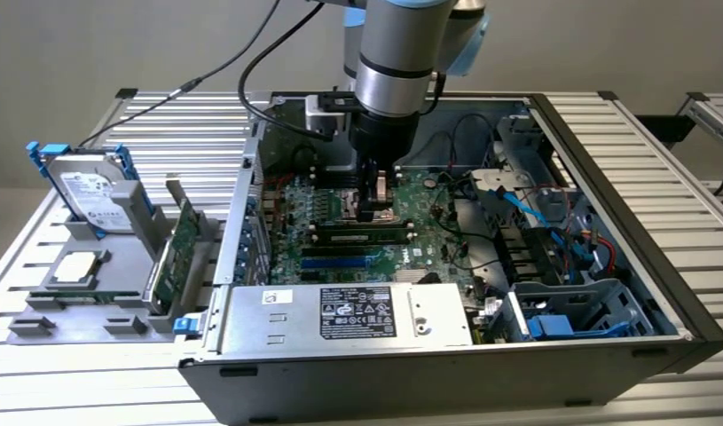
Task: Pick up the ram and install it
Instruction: 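Press down the ram until it locks into place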
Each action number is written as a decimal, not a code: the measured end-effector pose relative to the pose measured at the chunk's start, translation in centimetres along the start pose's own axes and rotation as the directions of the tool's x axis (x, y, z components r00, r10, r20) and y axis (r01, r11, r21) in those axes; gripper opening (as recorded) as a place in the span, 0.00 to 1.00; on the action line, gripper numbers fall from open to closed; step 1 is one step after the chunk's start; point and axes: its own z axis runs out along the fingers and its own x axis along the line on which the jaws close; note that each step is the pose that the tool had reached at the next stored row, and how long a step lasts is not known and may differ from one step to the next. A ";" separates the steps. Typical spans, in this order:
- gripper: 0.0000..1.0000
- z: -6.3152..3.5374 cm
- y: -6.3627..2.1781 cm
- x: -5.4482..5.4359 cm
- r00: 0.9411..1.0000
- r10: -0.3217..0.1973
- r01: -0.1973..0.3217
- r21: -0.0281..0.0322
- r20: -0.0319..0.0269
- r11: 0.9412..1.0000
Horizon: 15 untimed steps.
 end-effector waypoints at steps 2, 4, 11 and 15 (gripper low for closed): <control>0.11 -0.01 0.00 0.0 1.000 0.000 0.000 0.000 0.000 1.000; 0.11 -0.04 -0.05 0.1 1.000 0.001 -0.001 0.000 0.003 1.000; 0.11 -0.06 -0.04 0.1 0.996 0.090 -0.090 -0.003 0.012 0.996; 0.11 -0.10 -0.04 0.1 0.989 0.147 -0.147 -0.005 0.018 0.989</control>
